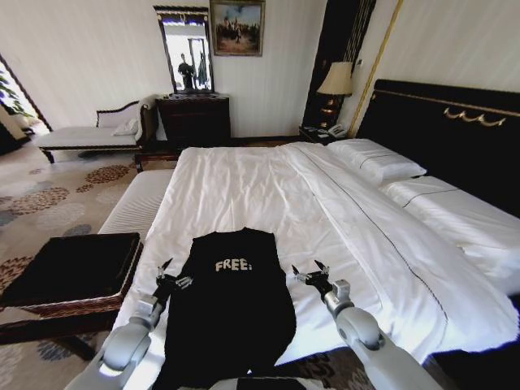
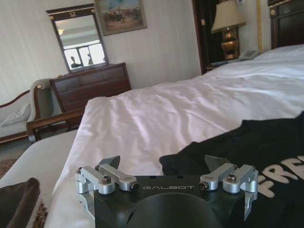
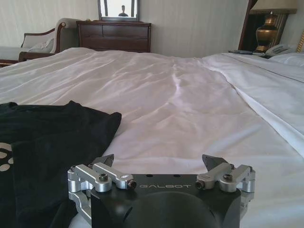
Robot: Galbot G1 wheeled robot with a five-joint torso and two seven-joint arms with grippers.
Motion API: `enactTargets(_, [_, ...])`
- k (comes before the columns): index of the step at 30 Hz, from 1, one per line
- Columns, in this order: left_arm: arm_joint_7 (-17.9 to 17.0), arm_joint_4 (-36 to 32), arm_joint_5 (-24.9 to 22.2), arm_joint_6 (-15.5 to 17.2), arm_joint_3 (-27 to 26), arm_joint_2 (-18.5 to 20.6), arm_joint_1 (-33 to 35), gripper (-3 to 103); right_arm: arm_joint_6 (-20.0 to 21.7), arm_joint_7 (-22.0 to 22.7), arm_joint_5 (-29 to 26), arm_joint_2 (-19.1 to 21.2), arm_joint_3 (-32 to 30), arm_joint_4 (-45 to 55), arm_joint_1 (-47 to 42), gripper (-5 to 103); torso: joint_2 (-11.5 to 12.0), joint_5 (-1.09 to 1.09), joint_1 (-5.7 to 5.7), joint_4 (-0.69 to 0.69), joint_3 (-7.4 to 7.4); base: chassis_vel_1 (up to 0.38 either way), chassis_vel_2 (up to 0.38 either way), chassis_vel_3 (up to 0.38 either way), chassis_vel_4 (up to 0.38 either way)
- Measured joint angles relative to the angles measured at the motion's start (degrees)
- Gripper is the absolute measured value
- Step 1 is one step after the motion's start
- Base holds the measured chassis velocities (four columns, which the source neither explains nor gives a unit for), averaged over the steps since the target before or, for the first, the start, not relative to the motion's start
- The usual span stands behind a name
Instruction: Fold the clothes on the bed and place them into the basket.
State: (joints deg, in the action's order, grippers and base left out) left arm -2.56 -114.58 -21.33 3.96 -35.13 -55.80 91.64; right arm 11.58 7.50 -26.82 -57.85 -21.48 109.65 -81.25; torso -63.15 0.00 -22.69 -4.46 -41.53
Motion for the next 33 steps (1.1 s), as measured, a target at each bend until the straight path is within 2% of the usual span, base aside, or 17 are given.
enactTargets(1, [-0.33,0.06,-2.59,0.18,-1.36,0.39,0.04,100,0.01,0.14,-0.16,-0.13,-0.70,0.07,-0.07,100,0.00,0.00,0.00,0.01,0.00,0.000,0.000,0.000,0.000])
enactTargets(7, [-1.16,2.66,-7.64,0.96,-1.96,0.79,-1.74,100,-0.22,0.15,-2.89,-0.75,-2.43,-1.09,1.39,100,0.00,0.02,0.00,-0.02,0.00,0.000,0.000,0.000,0.000])
enactTargets(10, [-3.09,4.75,-9.67,2.93,0.15,-1.24,-4.53,100,-0.22,-1.11,-12.51,1.55,-1.59,-3.65,6.68,100,0.00,-0.02,0.00,-0.01,0.00,0.000,0.000,0.000,0.000])
enactTargets(11, [-3.09,4.75,-9.67,2.93,0.15,-1.24,-4.53,100,-0.22,-1.11,-12.51,1.55,-1.59,-3.65,6.68,100,0.00,-0.02,0.00,-0.01,0.00,0.000,0.000,0.000,0.000])
enactTargets(12, [-4.49,4.87,-10.44,3.64,1.23,-1.94,-5.31,100,-0.15,-1.82,-16.26,2.33,-0.31,-5.59,10.13,100,0.00,-0.01,0.00,-0.01,-0.01,0.000,0.000,0.000,0.000])
enactTargets(14, [-6.32,4.81,-12.00,4.55,3.51,-2.28,-6.25,100,-0.11,-2.45,-19.98,2.63,1.72,-8.82,14.93,100,0.00,-0.01,0.00,0.03,-0.01,0.000,0.000,0.000,0.000])
enactTargets(21, [-6.86,7.99,-9.65,4.67,9.44,-0.89,-10.15,100,-0.02,-3.00,-20.98,0.25,4.81,-12.59,18.68,100,0.00,0.02,-0.01,0.01,-0.02,0.000,0.000,0.000,0.000])
enactTargets(22, [-6.59,10.15,-8.98,4.35,10.80,-0.50,-12.21,102,0.03,-2.98,-20.34,-0.10,4.72,-12.38,18.22,100,0.00,0.00,-0.01,0.02,-0.01,0.000,0.000,0.000,0.000])
enactTargets(25, [-5.83,17.35,-7.97,3.41,14.37,0.33,-20.72,99,0.65,-2.31,-18.70,-1.04,3.05,-10.51,15.72,100,0.00,-0.01,0.00,-0.02,0.00,0.000,0.000,0.000,0.000])
enactTargets(26, [-5.83,17.35,-7.97,3.41,14.37,0.33,-20.72,99,0.65,-2.31,-18.70,-1.04,3.05,-10.51,15.72,100,0.00,-0.01,0.00,-0.02,0.00,0.000,0.000,0.000,0.000])
enactTargets(28, [-5.04,20.87,-8.50,2.92,16.44,0.53,-25.04,99,1.10,-1.78,-18.17,-1.28,2.28,-9.62,14.58,100,0.01,0.01,0.00,-0.04,-0.01,0.000,0.000,0.000,0.000])
enactTargets(30, [-4.13,25.12,-8.70,2.03,19.85,-0.06,-30.11,98,1.70,-1.11,-17.72,-1.36,1.28,-8.59,13.71,100,0.01,0.00,-0.01,-0.01,-0.01,0.000,0.000,0.000,0.000])
enactTargets(33, [-3.68,27.50,-9.25,1.88,22.76,-1.23,-33.66,98,2.31,-0.42,-17.84,-1.20,0.47,-7.54,13.16,100,0.00,0.00,-0.01,-0.02,-0.01,0.000,0.000,0.000,0.000])
